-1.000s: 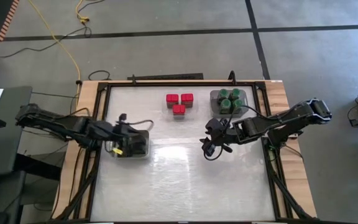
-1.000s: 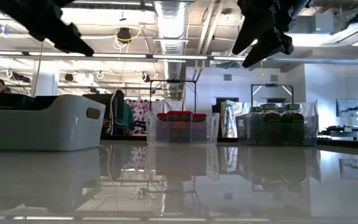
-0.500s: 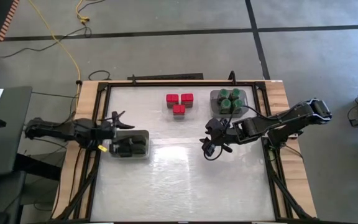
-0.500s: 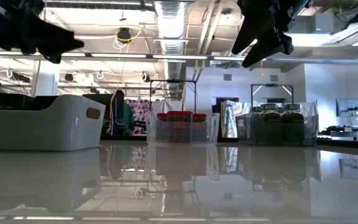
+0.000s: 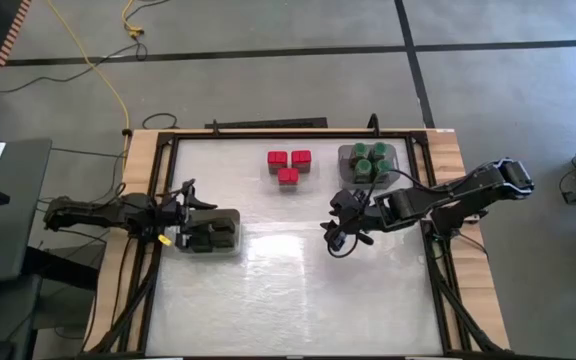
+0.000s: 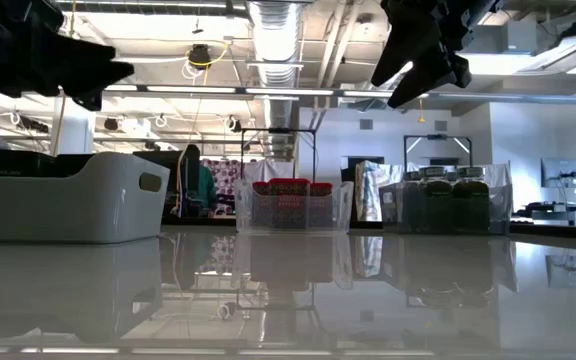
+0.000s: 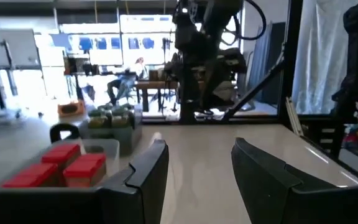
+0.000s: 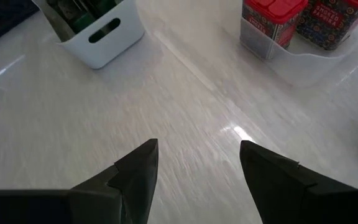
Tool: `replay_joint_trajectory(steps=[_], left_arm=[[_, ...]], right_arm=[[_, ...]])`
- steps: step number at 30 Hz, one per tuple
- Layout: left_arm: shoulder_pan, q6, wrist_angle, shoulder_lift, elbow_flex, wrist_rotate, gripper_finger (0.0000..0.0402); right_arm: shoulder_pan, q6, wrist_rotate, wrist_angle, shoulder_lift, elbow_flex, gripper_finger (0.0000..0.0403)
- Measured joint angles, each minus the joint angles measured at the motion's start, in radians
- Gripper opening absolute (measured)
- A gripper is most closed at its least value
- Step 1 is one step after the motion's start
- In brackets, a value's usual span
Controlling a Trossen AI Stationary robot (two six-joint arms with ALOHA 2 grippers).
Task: Sort spices by type
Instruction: Return to Home Position
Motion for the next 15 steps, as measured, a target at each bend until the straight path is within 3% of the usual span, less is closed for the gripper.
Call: replay_joint_trajectory(steps=[8, 15], left_arm=[[0.0, -0.024, -0.06, 0.001, -0.002, -0.015, 0.0169], [0.0, -0.016, -0.066, 0.001, -0.003, -0.051, 0.0169]], right_arm=[[0.0, -0.031, 0.0, 0.002, 0.0, 0.0, 0.0255], [0.009, -0.052, 0.0, -0.104, -0.001, -0.014, 0.0255]])
